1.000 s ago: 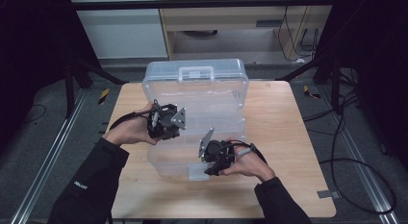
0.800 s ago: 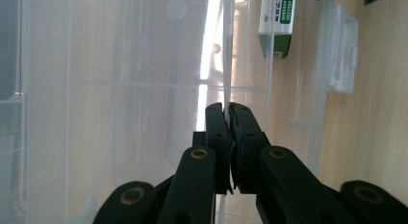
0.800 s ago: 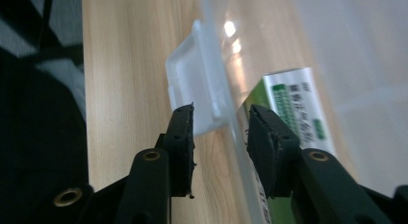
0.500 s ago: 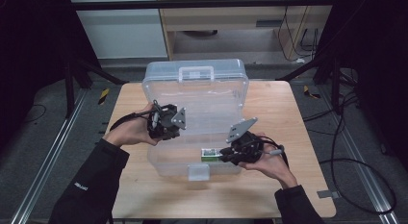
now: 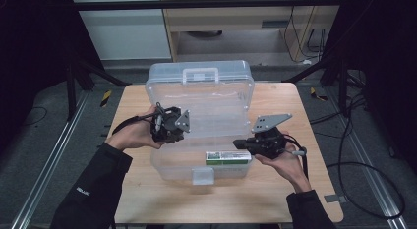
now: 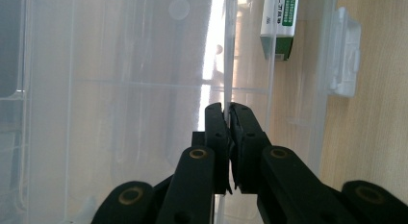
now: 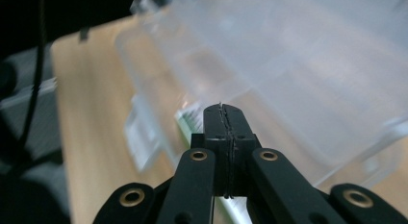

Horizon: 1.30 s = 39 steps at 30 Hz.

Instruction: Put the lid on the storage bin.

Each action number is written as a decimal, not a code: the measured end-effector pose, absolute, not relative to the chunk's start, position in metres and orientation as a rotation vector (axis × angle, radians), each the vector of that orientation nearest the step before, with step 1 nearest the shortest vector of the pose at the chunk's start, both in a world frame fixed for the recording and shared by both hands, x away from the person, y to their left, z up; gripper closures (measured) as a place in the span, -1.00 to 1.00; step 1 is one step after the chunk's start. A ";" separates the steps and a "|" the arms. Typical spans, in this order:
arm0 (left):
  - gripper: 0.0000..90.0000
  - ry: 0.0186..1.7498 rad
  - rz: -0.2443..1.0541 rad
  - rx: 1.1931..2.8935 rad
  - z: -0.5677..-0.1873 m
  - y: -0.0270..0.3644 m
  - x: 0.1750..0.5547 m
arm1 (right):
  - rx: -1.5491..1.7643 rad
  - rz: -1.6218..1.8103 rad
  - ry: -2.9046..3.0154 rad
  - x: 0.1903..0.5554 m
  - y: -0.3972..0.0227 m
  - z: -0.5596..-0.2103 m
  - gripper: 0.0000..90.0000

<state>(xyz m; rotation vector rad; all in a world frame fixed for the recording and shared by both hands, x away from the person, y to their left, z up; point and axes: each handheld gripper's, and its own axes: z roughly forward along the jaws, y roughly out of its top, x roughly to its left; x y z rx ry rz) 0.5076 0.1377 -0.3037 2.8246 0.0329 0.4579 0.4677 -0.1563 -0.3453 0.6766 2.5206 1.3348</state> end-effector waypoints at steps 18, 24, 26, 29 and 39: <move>0.91 0.032 0.459 2.821 -0.305 0.138 0.506 | 0.926 1.487 2.101 0.504 -0.166 -0.331 1.00; 0.91 0.032 0.457 2.817 -0.306 0.139 0.504 | 0.984 1.522 2.049 0.515 -0.169 -0.332 1.00; 0.91 0.033 0.451 2.817 -0.307 0.139 0.504 | 1.000 1.523 2.037 0.517 -0.170 -0.332 1.00; 0.91 0.030 0.444 2.821 -0.307 0.139 0.504 | 1.029 1.516 2.021 0.521 -0.172 -0.333 1.00; 0.91 0.029 0.439 2.816 -0.309 0.140 0.502 | 1.072 1.527 1.977 0.529 -0.179 -0.334 1.00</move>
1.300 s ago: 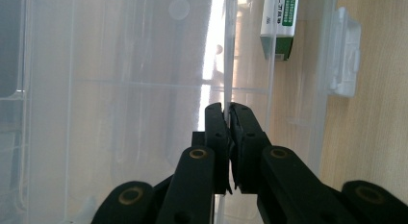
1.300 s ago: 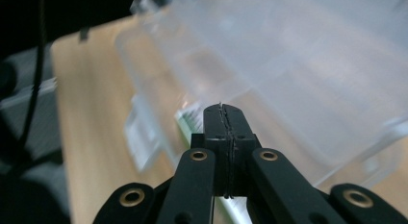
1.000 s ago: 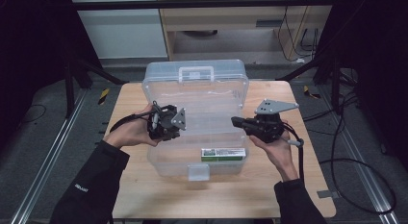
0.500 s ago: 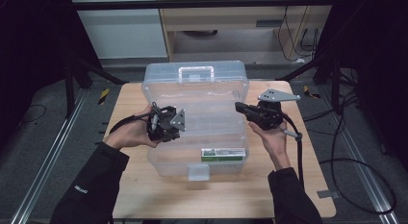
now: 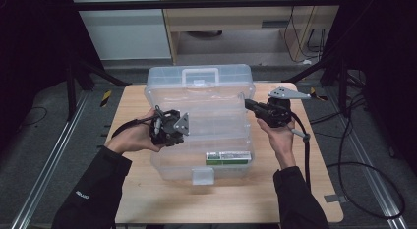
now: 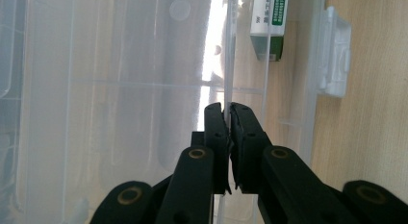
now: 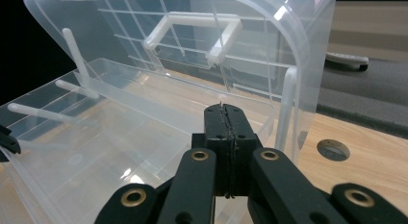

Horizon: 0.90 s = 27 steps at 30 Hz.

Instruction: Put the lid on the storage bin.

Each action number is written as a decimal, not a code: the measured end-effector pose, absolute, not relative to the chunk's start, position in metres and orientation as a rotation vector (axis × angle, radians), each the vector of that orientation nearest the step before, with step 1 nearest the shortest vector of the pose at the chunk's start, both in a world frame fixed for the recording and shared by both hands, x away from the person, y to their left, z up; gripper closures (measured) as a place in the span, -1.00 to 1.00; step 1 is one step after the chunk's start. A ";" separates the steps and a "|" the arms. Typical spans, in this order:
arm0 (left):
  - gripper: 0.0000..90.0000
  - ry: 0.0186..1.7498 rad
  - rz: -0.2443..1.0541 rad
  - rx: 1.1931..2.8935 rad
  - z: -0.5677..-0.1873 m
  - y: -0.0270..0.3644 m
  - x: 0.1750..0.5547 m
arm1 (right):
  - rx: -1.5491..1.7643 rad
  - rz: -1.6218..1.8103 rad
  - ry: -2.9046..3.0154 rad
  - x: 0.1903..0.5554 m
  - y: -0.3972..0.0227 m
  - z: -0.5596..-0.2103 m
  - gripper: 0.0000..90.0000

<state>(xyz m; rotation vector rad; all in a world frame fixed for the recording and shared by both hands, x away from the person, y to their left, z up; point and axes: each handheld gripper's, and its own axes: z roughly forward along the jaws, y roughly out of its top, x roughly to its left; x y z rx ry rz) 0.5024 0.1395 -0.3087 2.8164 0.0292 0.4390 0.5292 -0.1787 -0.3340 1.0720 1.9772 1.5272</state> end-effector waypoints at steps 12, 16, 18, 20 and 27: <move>0.90 0.010 0.420 2.816 -0.313 0.140 0.499 | 1.078 1.521 1.956 0.533 -0.177 -0.328 1.00; 0.89 0.006 0.420 2.807 -0.315 0.141 0.497 | 1.081 1.525 1.954 0.532 -0.178 -0.329 1.00; 0.88 0.010 0.423 2.802 -0.315 0.142 0.497 | 1.077 1.522 1.953 0.531 -0.178 -0.329 1.00; 0.86 0.014 0.432 2.795 -0.315 0.142 0.497 | 1.078 1.523 1.955 0.531 -0.178 -0.329 1.00; 0.70 0.025 0.455 2.750 -0.316 0.142 0.498 | 1.074 1.525 1.962 0.530 -0.179 -0.330 1.00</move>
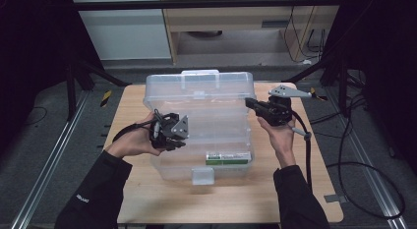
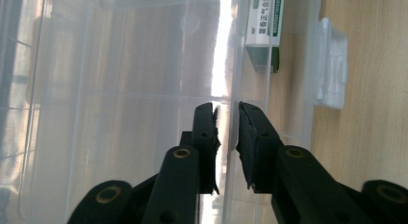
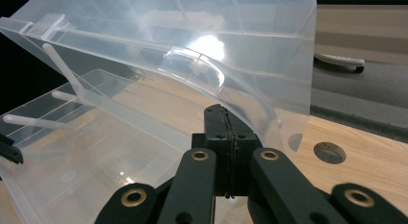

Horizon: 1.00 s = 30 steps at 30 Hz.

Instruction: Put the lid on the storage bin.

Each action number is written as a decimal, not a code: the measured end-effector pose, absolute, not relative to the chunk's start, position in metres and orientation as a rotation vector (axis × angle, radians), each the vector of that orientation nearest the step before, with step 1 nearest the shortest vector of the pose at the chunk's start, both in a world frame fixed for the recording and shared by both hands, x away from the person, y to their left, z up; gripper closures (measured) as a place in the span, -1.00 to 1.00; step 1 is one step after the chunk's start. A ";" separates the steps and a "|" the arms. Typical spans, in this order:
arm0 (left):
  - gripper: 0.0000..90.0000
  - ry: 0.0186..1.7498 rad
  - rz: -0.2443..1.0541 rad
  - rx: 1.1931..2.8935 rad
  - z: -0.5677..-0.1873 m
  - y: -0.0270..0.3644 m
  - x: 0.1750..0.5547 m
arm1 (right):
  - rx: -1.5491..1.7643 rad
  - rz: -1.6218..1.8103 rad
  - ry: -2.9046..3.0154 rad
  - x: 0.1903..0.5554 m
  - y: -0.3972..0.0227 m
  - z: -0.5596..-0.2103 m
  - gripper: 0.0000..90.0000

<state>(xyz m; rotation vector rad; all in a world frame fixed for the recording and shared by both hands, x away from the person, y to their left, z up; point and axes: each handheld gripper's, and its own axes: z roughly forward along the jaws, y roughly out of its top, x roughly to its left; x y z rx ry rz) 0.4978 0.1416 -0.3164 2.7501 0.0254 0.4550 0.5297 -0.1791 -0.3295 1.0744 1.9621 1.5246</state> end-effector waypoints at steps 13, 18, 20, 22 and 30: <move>0.42 0.176 0.469 2.519 -0.305 0.150 0.494 | 1.086 1.514 1.961 0.530 -0.180 -0.331 1.00; 0.44 0.235 0.425 2.435 -0.309 0.153 0.495 | 1.091 1.509 1.962 0.530 -0.179 -0.331 1.00; 0.45 0.273 0.422 2.392 -0.311 0.153 0.495 | 1.089 1.509 1.964 0.530 -0.179 -0.331 1.00; 0.44 0.313 0.436 2.354 -0.312 0.154 0.495 | 1.087 1.508 1.964 0.530 -0.179 -0.331 1.00; 0.49 0.438 0.481 2.208 -0.316 0.160 0.496 | 1.087 1.508 1.964 0.529 -0.181 -0.331 1.00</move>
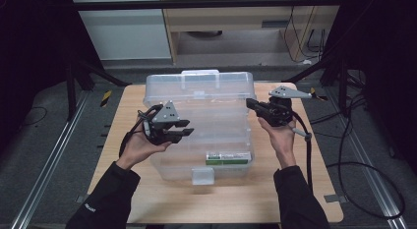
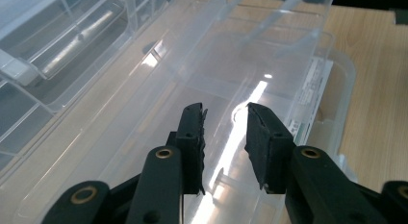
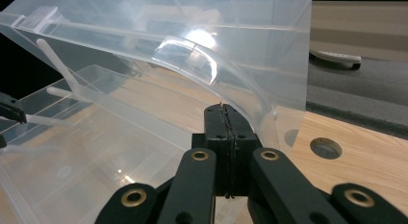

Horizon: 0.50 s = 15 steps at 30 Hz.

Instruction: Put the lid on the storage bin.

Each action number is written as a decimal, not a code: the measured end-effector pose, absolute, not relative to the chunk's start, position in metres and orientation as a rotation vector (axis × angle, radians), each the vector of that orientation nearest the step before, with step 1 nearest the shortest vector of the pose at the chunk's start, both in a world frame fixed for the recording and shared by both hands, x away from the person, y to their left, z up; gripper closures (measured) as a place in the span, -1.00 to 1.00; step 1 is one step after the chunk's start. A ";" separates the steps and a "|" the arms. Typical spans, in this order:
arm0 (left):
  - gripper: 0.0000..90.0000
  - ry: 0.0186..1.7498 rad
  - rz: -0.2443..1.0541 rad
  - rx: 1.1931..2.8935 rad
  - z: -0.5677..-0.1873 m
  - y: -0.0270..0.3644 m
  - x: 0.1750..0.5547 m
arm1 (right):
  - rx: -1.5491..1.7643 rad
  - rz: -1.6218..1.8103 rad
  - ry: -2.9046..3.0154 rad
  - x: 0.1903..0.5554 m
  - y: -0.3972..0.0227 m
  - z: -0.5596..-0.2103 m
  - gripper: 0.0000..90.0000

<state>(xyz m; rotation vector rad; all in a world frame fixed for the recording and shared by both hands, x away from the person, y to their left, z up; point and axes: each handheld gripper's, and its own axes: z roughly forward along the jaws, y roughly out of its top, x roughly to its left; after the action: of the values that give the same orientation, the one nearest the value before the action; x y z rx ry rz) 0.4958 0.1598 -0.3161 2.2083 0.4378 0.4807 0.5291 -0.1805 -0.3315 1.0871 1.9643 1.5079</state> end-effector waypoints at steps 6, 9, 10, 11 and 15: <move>0.51 0.490 0.486 2.122 -0.319 0.163 0.495 | 1.090 1.504 1.966 0.529 -0.181 -0.332 1.00; 0.53 0.512 0.493 2.084 -0.322 0.163 0.493 | 1.094 1.502 1.969 0.529 -0.181 -0.332 1.00; 0.54 0.521 0.494 2.071 -0.323 0.163 0.492 | 1.095 1.502 1.969 0.529 -0.181 -0.332 1.00; 0.54 0.521 0.486 2.066 -0.324 0.163 0.492 | 1.095 1.502 1.968 0.529 -0.181 -0.332 1.00; 0.54 0.537 0.487 2.046 -0.328 0.164 0.491 | 1.092 1.499 1.969 0.529 -0.181 -0.333 1.00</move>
<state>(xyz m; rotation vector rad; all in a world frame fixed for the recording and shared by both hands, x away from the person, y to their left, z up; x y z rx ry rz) 0.4912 0.1642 -0.3281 2.0455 0.5366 0.4867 0.5288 -0.1807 -0.3326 1.0923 1.9691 1.4989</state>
